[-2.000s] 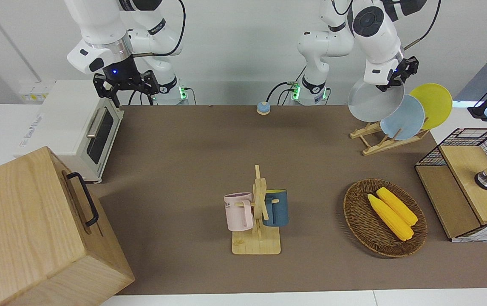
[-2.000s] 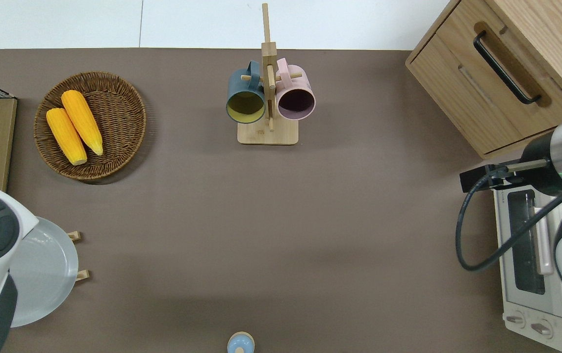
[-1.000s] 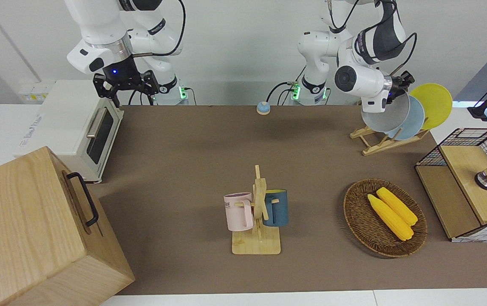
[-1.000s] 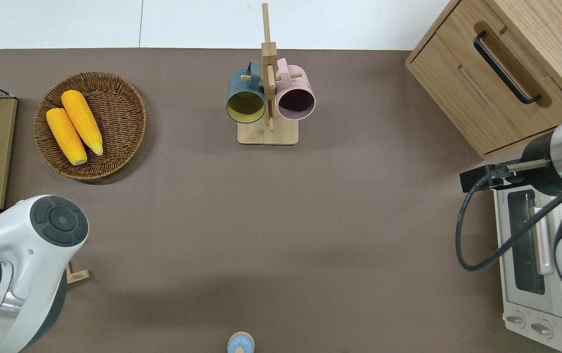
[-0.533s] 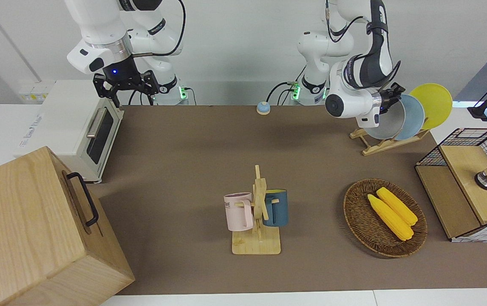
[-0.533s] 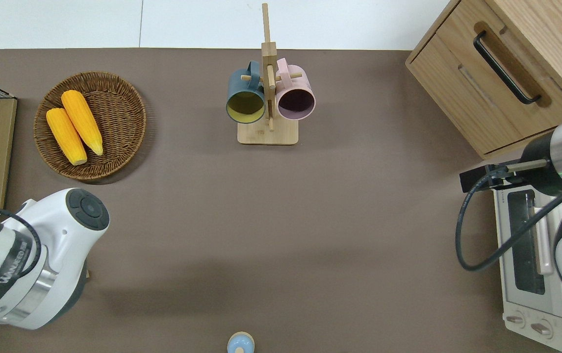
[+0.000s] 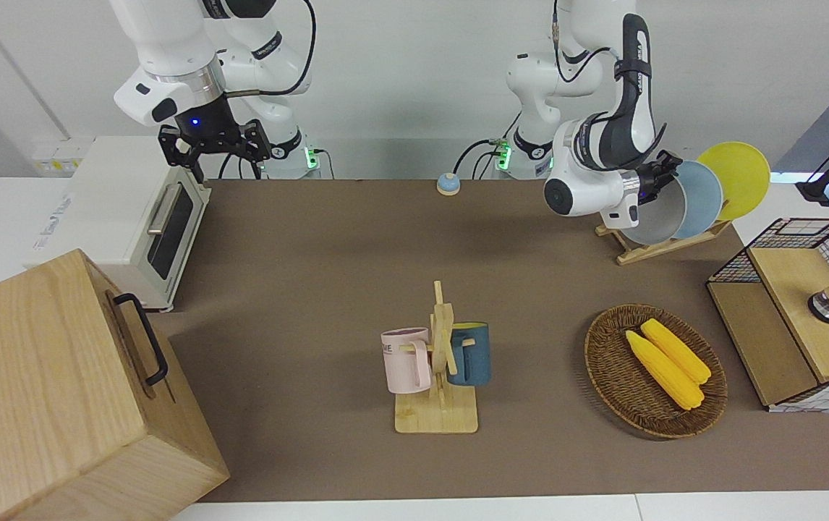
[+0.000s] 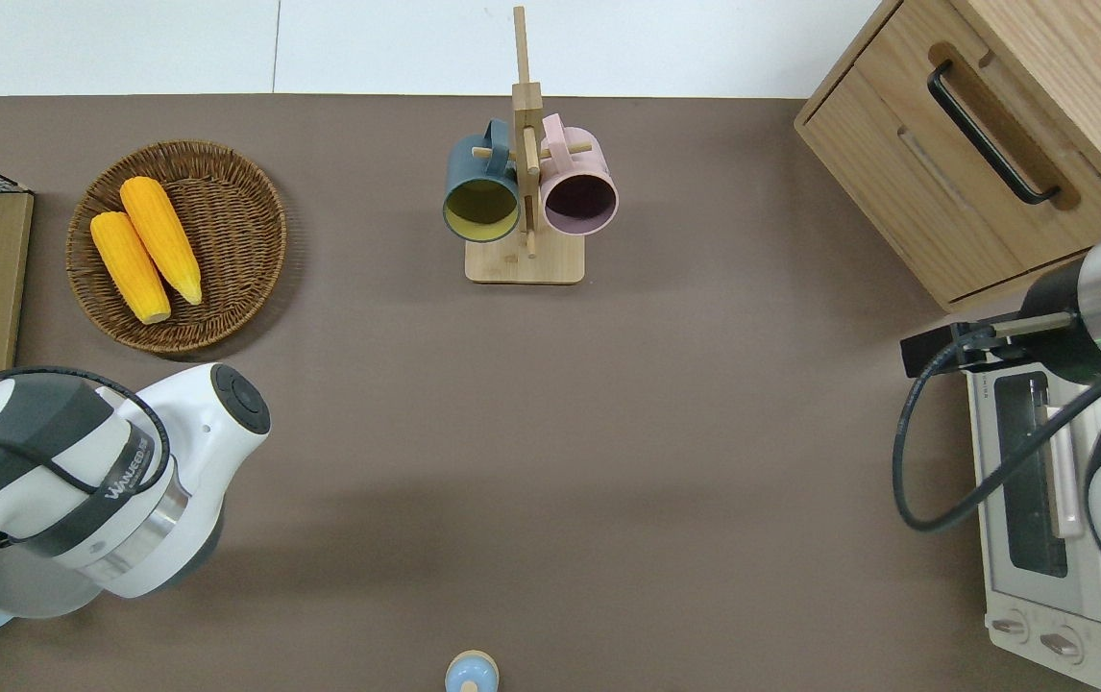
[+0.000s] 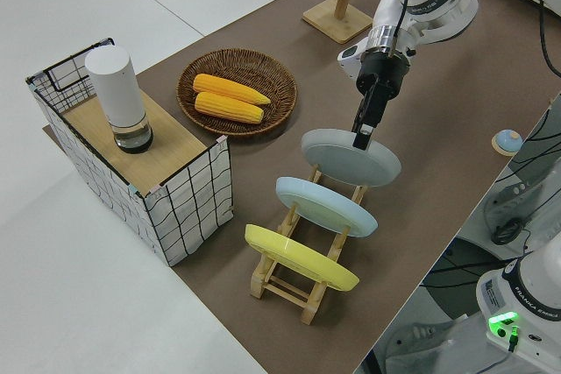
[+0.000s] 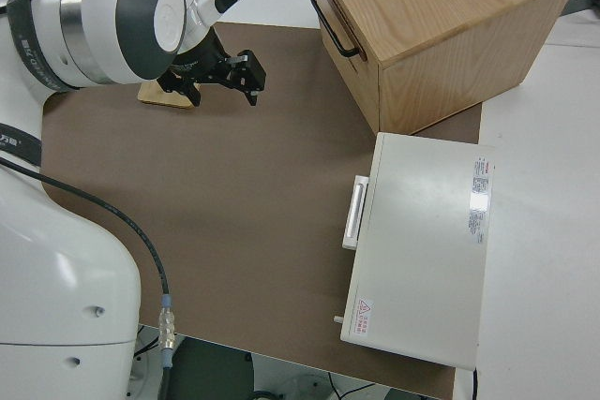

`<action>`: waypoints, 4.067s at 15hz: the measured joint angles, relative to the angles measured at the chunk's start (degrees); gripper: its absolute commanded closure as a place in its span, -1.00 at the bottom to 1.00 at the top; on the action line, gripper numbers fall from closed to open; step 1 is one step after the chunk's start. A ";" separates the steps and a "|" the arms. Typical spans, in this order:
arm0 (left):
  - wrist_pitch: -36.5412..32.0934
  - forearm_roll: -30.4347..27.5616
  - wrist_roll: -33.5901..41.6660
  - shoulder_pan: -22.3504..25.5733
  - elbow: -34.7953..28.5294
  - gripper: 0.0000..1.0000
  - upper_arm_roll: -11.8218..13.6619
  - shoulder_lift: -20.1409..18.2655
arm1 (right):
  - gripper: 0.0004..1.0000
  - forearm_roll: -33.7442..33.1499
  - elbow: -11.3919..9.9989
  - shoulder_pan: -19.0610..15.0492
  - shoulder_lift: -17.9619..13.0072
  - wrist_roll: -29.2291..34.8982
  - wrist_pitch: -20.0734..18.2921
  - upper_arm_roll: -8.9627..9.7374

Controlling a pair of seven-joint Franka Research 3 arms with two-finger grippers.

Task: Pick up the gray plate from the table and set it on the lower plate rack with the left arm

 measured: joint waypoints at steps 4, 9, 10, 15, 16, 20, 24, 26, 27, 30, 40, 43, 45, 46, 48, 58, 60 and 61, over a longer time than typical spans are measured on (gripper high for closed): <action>-0.21 0.15 -2.17 -0.65 0.04 1.00 0.00 2.20 | -0.97 0.00 0.00 0.00 0.00 0.00 0.00 0.00; -0.22 0.17 -2.81 -0.76 0.09 1.00 0.00 2.95 | -0.97 0.00 0.00 0.00 0.00 0.00 0.00 0.00; -0.22 0.17 -2.91 -0.76 0.09 1.00 0.00 3.14 | -0.97 0.00 0.00 0.00 0.00 0.00 0.00 0.00; -0.22 0.17 -3.84 -0.78 0.15 0.93 -0.02 4.65 | -0.97 0.00 0.00 0.00 0.00 0.00 0.00 0.00; -0.22 0.17 -3.89 -0.78 0.15 0.54 -0.02 4.80 | -0.97 0.00 0.00 0.00 0.00 0.00 0.00 0.00; -0.23 0.20 -3.91 -0.83 0.23 -1.00 -0.08 5.01 | -0.97 0.00 0.00 0.00 0.00 0.00 0.00 0.00; -0.24 0.29 -3.91 -0.87 0.34 -1.00 -0.21 5.02 | -0.97 0.00 0.00 0.00 0.00 0.00 0.00 0.00; -0.24 0.30 -3.87 -0.87 0.34 -1.00 -0.21 5.05 | -0.97 0.00 0.00 0.00 0.00 0.00 0.00 0.00; -0.24 0.30 -3.73 -0.87 0.37 -1.00 -0.21 5.05 | -0.97 0.00 0.00 0.00 0.00 0.00 0.00 0.00; -0.27 0.30 -1.06 -0.87 1.26 -1.00 -0.22 5.06 | -0.97 0.00 0.00 0.00 0.00 0.00 0.00 0.00; -2.92 -7.99 13.48 -0.98 17.81 -1.00 -3.76 4.88 | -0.97 0.00 0.00 0.00 0.00 0.00 0.00 0.00; -2.98 -15.20 14.59 -1.00 22.91 -1.00 -4.38 4.79 | -0.97 0.00 0.00 0.00 0.00 0.00 0.00 0.00; -2.81 -21.70 15.51 -1.00 26.68 -1.00 -4.40 4.78 | -0.97 0.00 0.00 0.00 0.00 0.00 0.00 0.00; -2.47 -24.89 16.13 -1.00 28.71 -1.00 -4.40 4.77 | -0.97 0.00 0.00 0.00 0.00 0.00 0.00 0.00; -1.01 -30.90 18.06 -0.98 32.30 -1.00 -4.35 4.76 | -0.97 0.00 0.00 0.00 0.00 0.00 0.00 0.00; 7.65 -52.72 30.29 3.65 41.12 -1.00 -2.05 3.76 | -0.97 0.00 0.00 0.00 0.00 0.00 0.00 0.00; 10.63 -56.31 32.69 6.73 41.82 -1.00 -1.75 2.09 | -0.97 0.00 0.00 0.00 0.00 0.00 0.00 0.00; 11.14 -57.19 33.99 8.16 42.02 -1.00 -1.56 0.87 | -0.97 0.00 0.00 0.00 0.00 0.00 0.00 0.00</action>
